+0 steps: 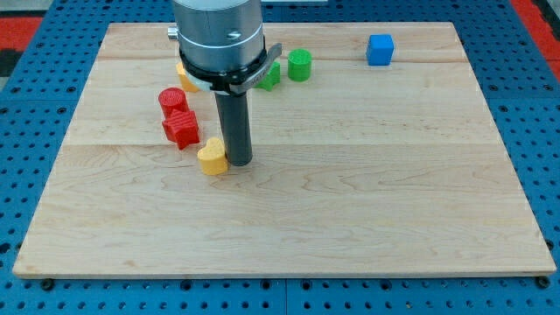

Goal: Move the red star slightly towards left side of the board

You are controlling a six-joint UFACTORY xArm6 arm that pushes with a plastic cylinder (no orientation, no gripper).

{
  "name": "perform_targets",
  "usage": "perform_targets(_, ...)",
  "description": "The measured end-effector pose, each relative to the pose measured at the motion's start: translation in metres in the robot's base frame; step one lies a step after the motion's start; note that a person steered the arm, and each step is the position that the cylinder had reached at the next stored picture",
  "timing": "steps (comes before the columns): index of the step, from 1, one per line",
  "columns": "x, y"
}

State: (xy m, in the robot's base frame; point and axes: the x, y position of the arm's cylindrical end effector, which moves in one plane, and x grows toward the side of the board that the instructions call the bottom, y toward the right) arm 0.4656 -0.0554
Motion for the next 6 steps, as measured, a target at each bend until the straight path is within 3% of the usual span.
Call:
perform_targets(2, -0.007, -0.026)
perform_targets(3, 0.034, -0.062)
perform_targets(4, 0.019, -0.032)
perform_targets(5, -0.026, -0.010)
perform_targets(6, -0.034, -0.044)
